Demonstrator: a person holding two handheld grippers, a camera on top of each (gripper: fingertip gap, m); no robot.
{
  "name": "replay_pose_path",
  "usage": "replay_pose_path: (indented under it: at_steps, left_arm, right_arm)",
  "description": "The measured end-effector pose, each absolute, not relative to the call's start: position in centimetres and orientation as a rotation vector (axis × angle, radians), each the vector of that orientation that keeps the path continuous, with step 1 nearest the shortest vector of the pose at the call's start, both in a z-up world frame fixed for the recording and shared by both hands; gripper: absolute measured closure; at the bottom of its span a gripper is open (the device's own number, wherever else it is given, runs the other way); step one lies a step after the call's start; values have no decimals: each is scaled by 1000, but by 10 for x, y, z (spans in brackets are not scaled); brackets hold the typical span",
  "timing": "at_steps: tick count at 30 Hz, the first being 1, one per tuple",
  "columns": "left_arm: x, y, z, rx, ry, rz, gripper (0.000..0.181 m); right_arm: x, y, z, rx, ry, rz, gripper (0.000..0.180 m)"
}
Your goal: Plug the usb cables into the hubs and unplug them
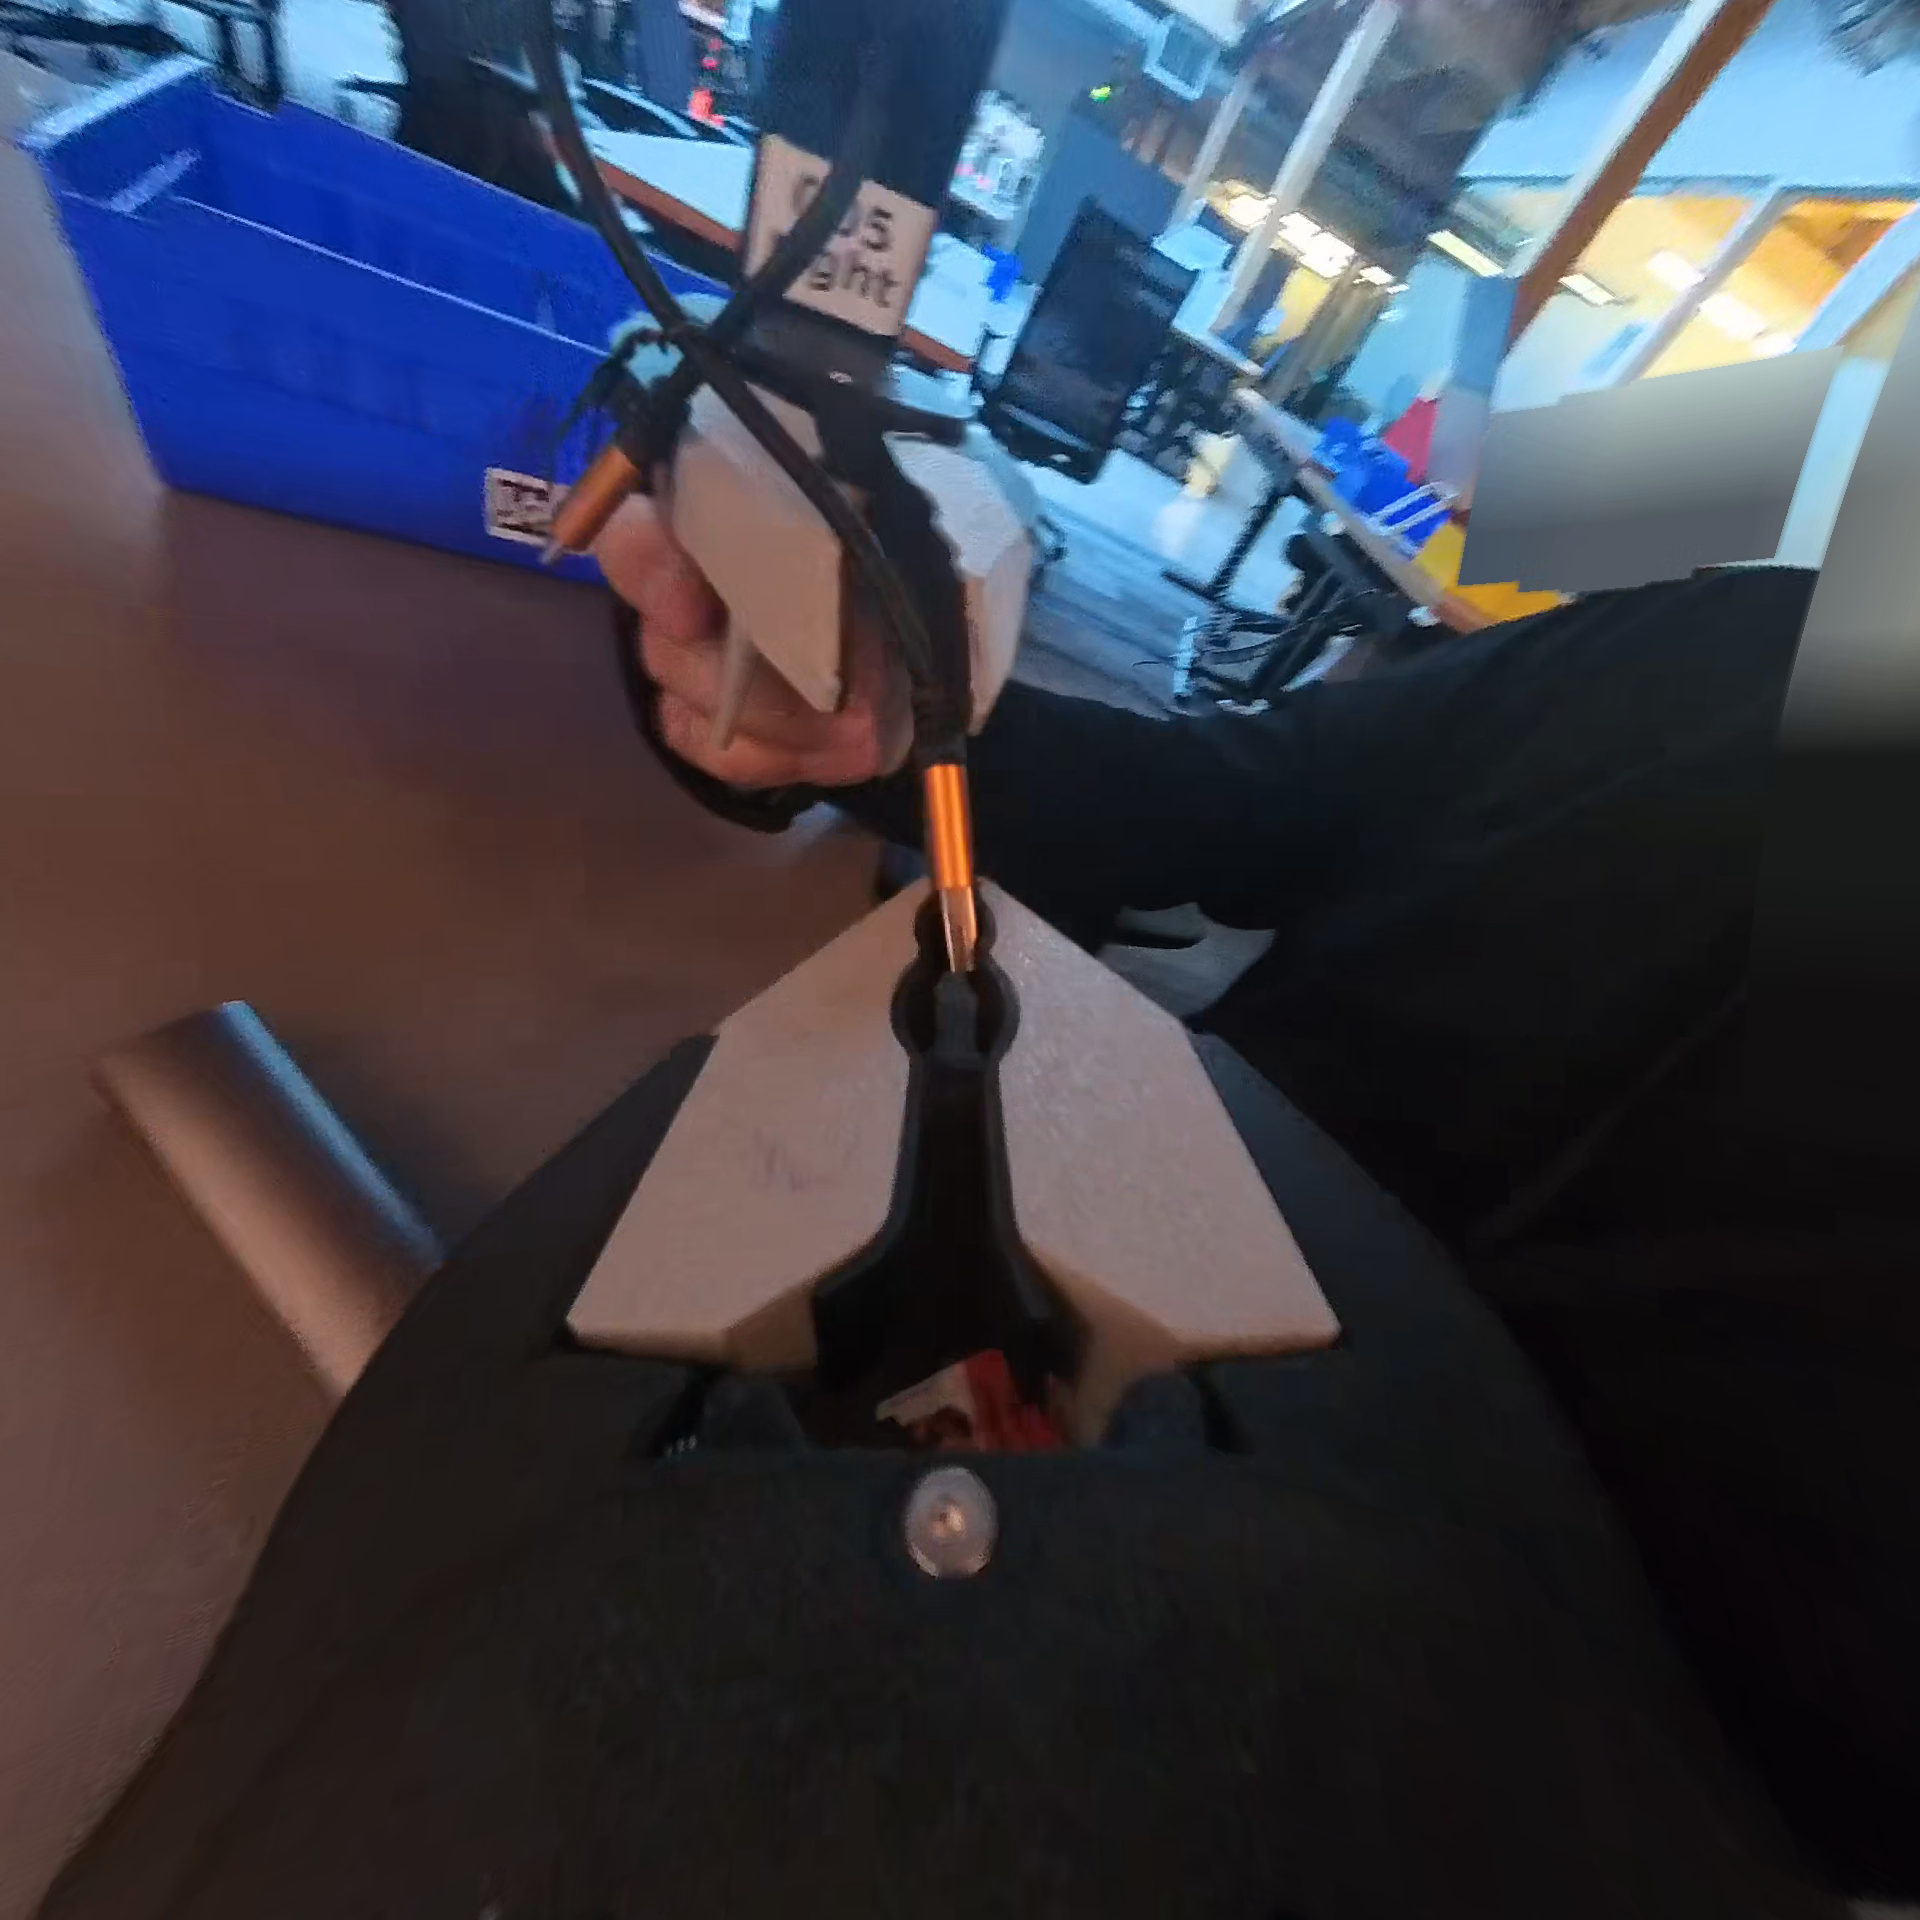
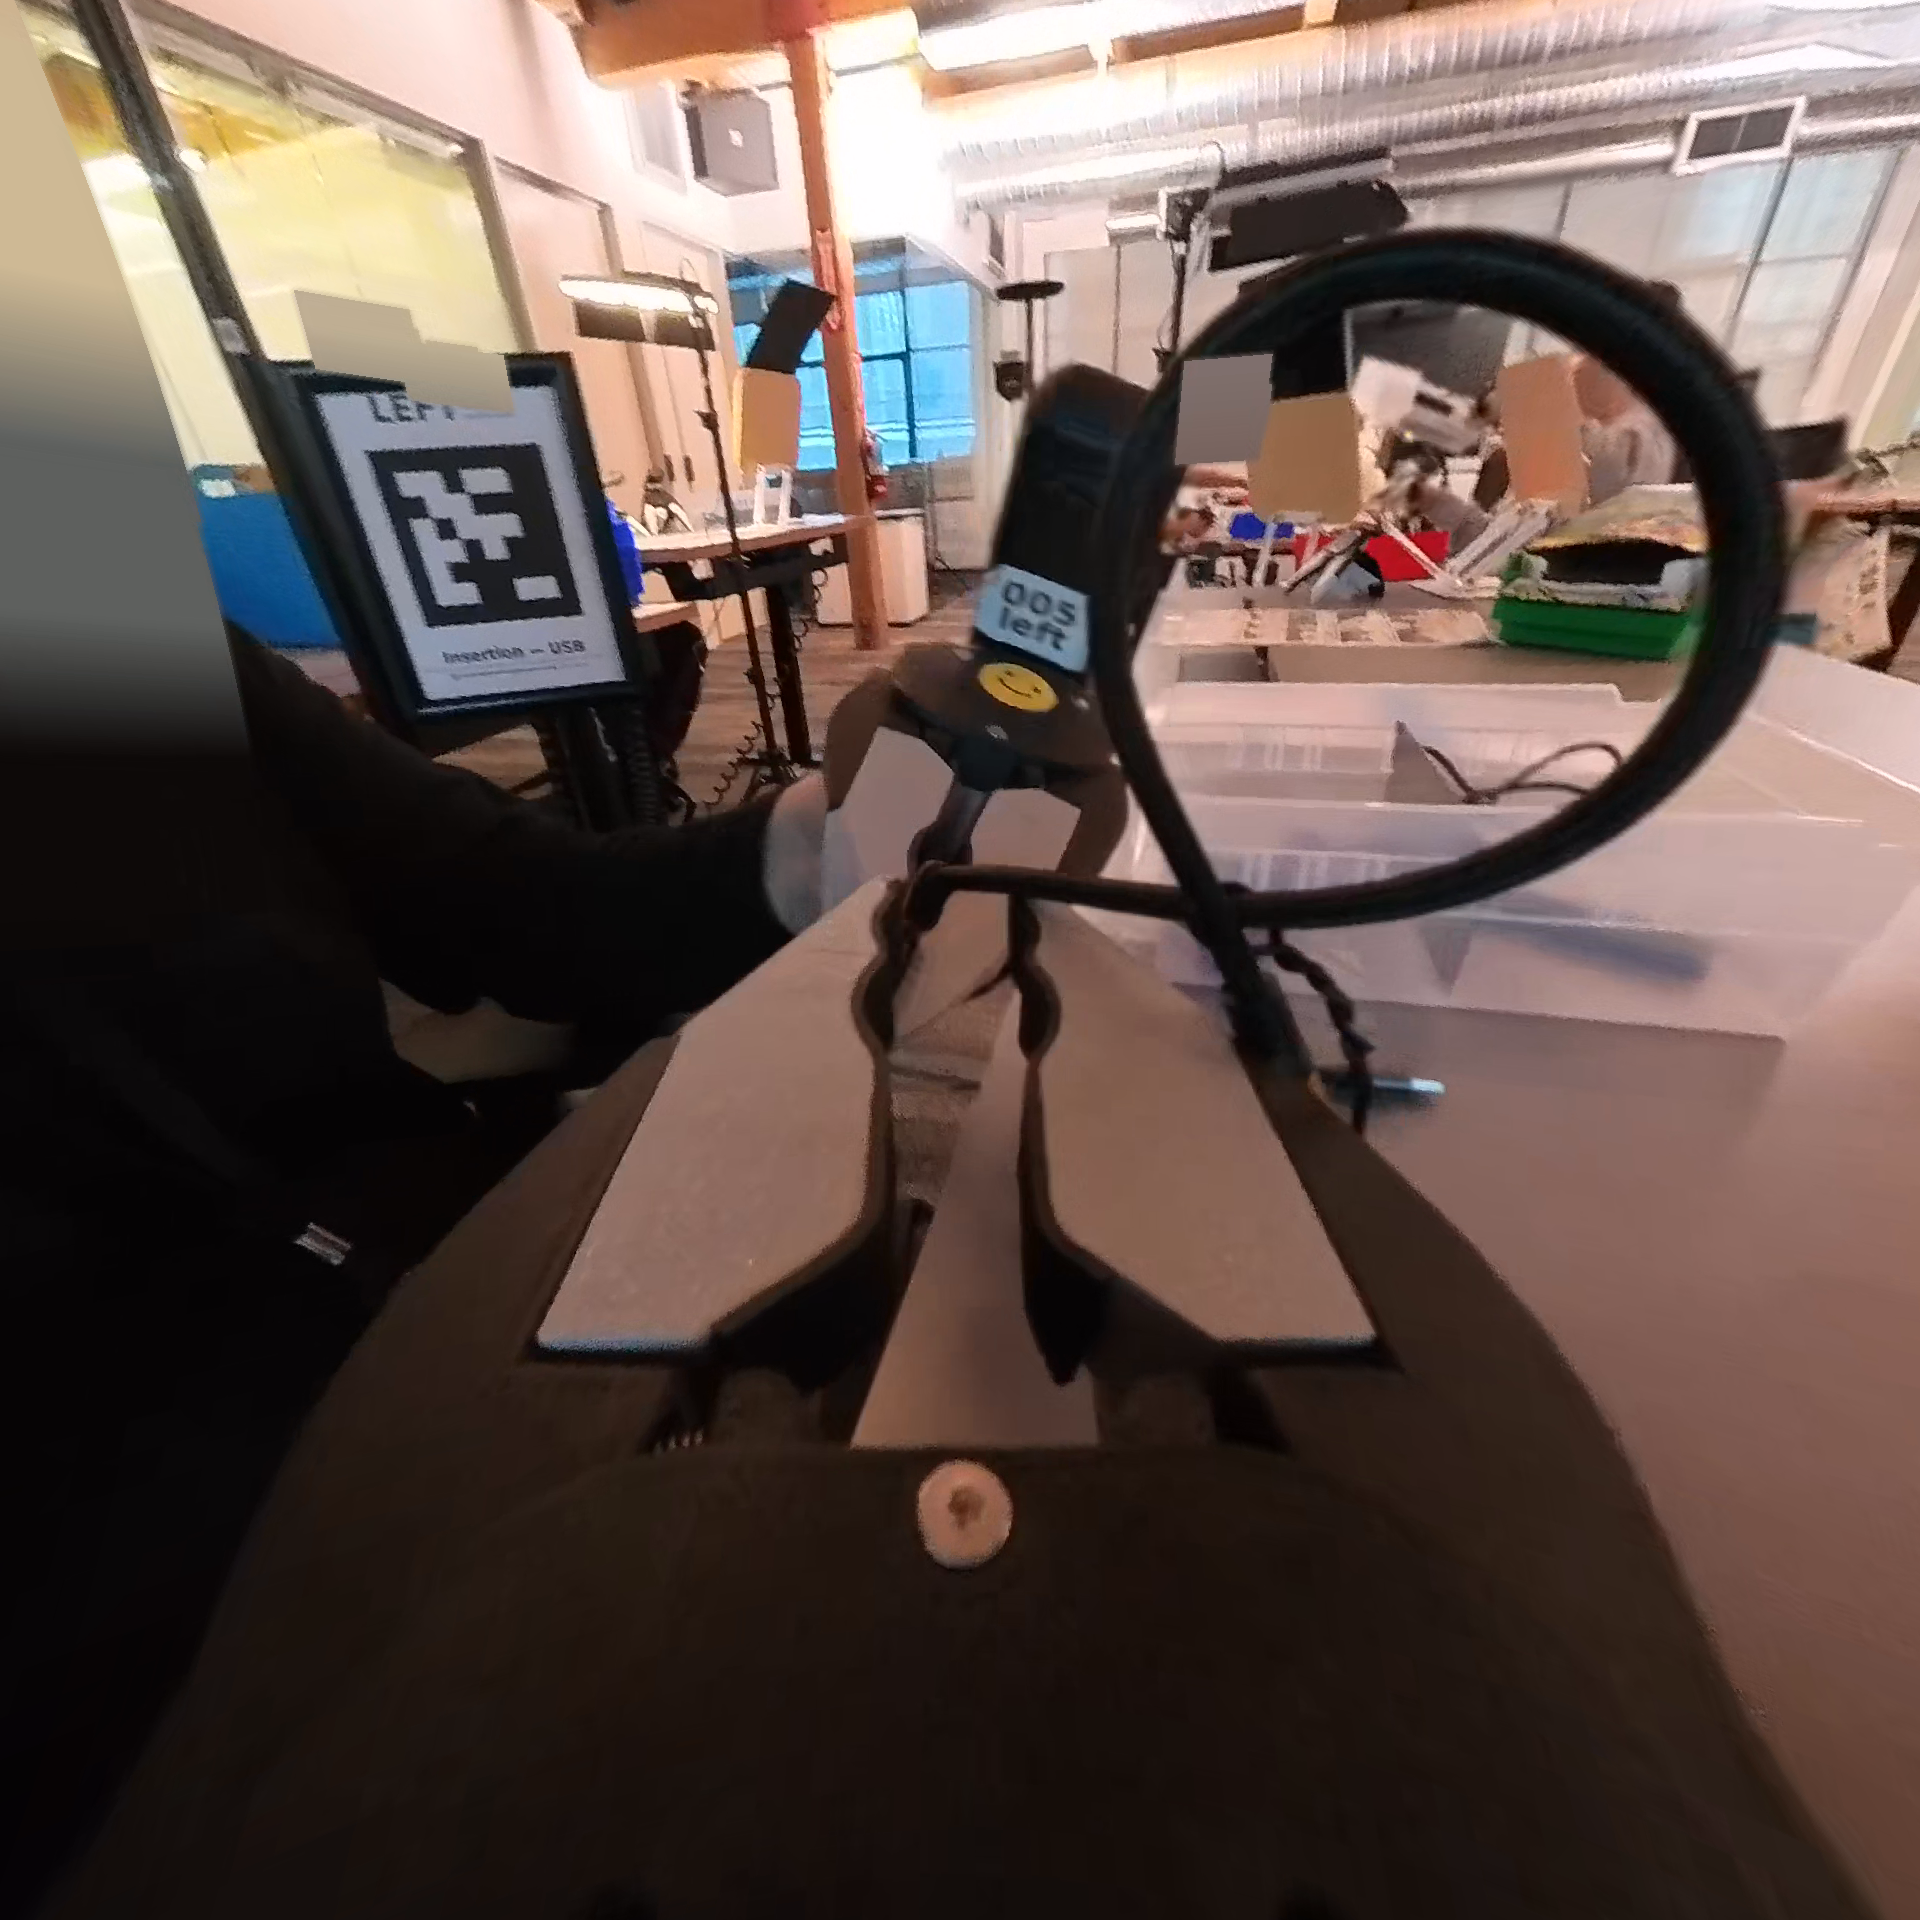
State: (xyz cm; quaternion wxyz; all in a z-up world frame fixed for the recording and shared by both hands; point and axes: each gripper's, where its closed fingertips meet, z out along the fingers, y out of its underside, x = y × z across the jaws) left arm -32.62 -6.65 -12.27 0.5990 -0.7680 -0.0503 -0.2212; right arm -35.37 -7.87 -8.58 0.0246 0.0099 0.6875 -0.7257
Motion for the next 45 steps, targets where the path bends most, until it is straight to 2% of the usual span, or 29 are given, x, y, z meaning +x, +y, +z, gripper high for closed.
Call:
replay_pose_path:
  at_steps: [4,8,15,21,26,35,37,40,43,45]
  left_arm:
    - [-305,-67,-119,-1735,-76,-751,181]
    - [-320,-67,-121,-1728,-132,-696,181]
    - [-303,-69,-115,-1695,-69,-824,181]
    - [-283,-70,-114,-1673,3,-970,181]
    - [-271,-68,-116,-1663,36,-1062,181]
    - [-275,-66,-121,-1696,3,-1063,181]
    - [-299,-68,-123,-1725,-120,-978,180]
    - [-350,-79,-132,-1840,-290,-574,174]
    - [-404,-103,-153,-2099,-335,114,144]
    - [-419,-112,-153,-2174,-248,490,131]
  right_arm:
    - [-339,-83,-80,-40,2018,-2240,170]
    - [-347,-84,-81,56,1999,-2228,177]
    - [-335,-86,-75,-24,1922,-2244,176]
    - [-313,-83,-75,-209,1895,-2229,163]
    - [-312,-86,-74,-186,1894,-2246,160]
    - [-314,-88,-84,-216,2025,-2232,173]
    - [-331,-89,-85,-92,2102,-2252,175]
    - [-363,-85,-85,169,2180,-2285,176]
    - [-383,-81,-87,375,2153,-2273,176]
    - [-393,-80,-89,492,2107,-2254,177]
